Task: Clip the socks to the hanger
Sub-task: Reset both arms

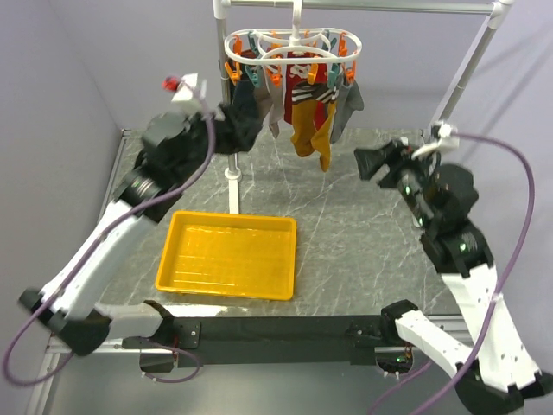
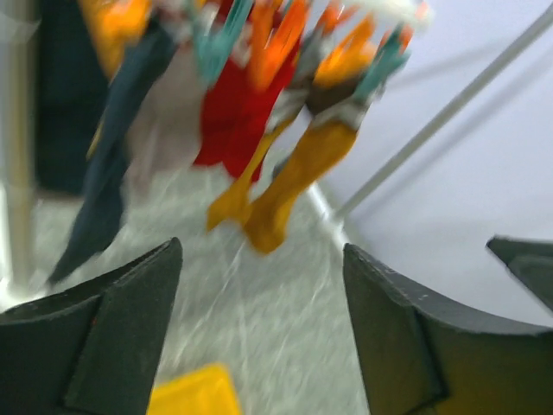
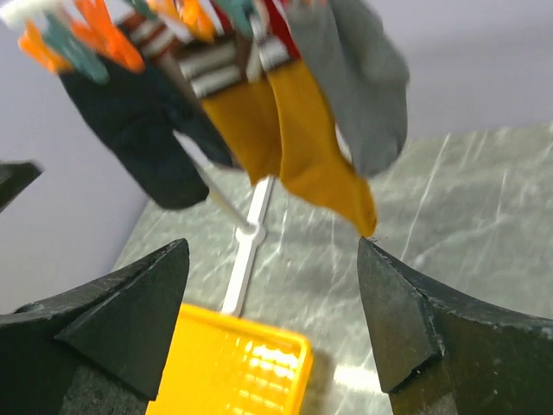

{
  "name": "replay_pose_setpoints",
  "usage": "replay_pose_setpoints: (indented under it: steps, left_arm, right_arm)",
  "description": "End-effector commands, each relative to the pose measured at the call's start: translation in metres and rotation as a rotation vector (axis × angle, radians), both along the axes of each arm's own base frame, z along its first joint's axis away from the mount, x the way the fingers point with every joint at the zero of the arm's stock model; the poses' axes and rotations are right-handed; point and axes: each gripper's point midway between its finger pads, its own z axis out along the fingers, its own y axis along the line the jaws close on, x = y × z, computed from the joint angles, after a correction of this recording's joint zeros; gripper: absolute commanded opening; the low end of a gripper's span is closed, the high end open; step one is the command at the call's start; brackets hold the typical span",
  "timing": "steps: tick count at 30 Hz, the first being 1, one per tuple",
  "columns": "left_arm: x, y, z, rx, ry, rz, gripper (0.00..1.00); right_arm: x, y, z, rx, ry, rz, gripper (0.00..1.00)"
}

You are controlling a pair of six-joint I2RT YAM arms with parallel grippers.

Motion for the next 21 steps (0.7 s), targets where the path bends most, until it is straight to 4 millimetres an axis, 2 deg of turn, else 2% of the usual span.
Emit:
replay_pose_setpoints:
  steps: [1, 2, 3, 4, 5, 6, 7, 8, 9, 10, 11, 12, 15, 21]
  left_arm:
    - [-0.035, 0.026, -0.04, 0.059, 0.102, -0.031, 0.82]
    - [-0.044, 0.041, -0.059, 0.073, 0.149, -0.006, 0.83]
    - [-0.042, 0.058, -0.069, 0.073, 0.177, 0.039, 0.83]
    - [-0.044, 0.066, -0.08, 0.075, 0.208, 0.057, 0.83]
    - [-0.051, 0.076, -0.102, 0.076, 0.254, 0.074, 0.83]
    - [-0.051, 0.087, -0.116, 0.071, 0.286, 0.108, 0.83]
    - [-0.053, 0.092, -0.129, 0.064, 0.309, 0.121, 0.83]
    - [-0.062, 0.098, -0.156, 0.054, 0.354, 0.13, 0.83]
    - [-0.062, 0.103, -0.161, 0.027, 0.345, 0.146, 0.84]
    - [-0.064, 0.107, -0.169, 0.013, 0.346, 0.158, 0.84]
    - [-0.071, 0.112, -0.189, -0.006, 0.37, 0.176, 0.84]
    - [-0.071, 0.119, -0.194, -0.023, 0.371, 0.211, 0.85]
    - [-0.079, 0.123, -0.208, -0.076, 0.371, 0.228, 0.87]
    - [-0.08, 0.123, -0.218, -0.115, 0.333, 0.224, 0.88]
  right_arm:
    - [-0.015, 0.003, -0.017, 0.089, -0.012, 0.028, 0.85]
    - [-0.016, 0.003, -0.031, 0.095, 0.01, 0.026, 0.85]
    - [-0.02, 0.002, -0.056, 0.094, 0.045, 0.026, 0.85]
    - [-0.021, 0.002, -0.066, 0.113, 0.052, 0.024, 0.85]
    - [-0.027, 0.001, -0.073, 0.122, 0.043, 0.029, 0.85]
    - [-0.025, 0.005, -0.111, 0.109, 0.102, 0.035, 0.85]
    - [-0.025, 0.007, -0.121, 0.118, 0.094, 0.043, 0.85]
    - [-0.031, 0.011, -0.131, 0.121, 0.092, 0.074, 0.85]
    - [-0.03, 0.012, -0.165, 0.112, 0.148, 0.07, 0.85]
    - [-0.03, 0.011, -0.174, 0.118, 0.151, 0.057, 0.85]
    - [-0.032, 0.011, -0.182, 0.12, 0.154, 0.06, 0.85]
    - [-0.032, 0.007, -0.199, 0.126, 0.185, 0.031, 0.86]
    - [-0.035, -0.001, -0.211, 0.118, 0.194, -0.011, 0.87]
    - [-0.034, -0.01, -0.194, 0.033, 0.132, -0.027, 0.87]
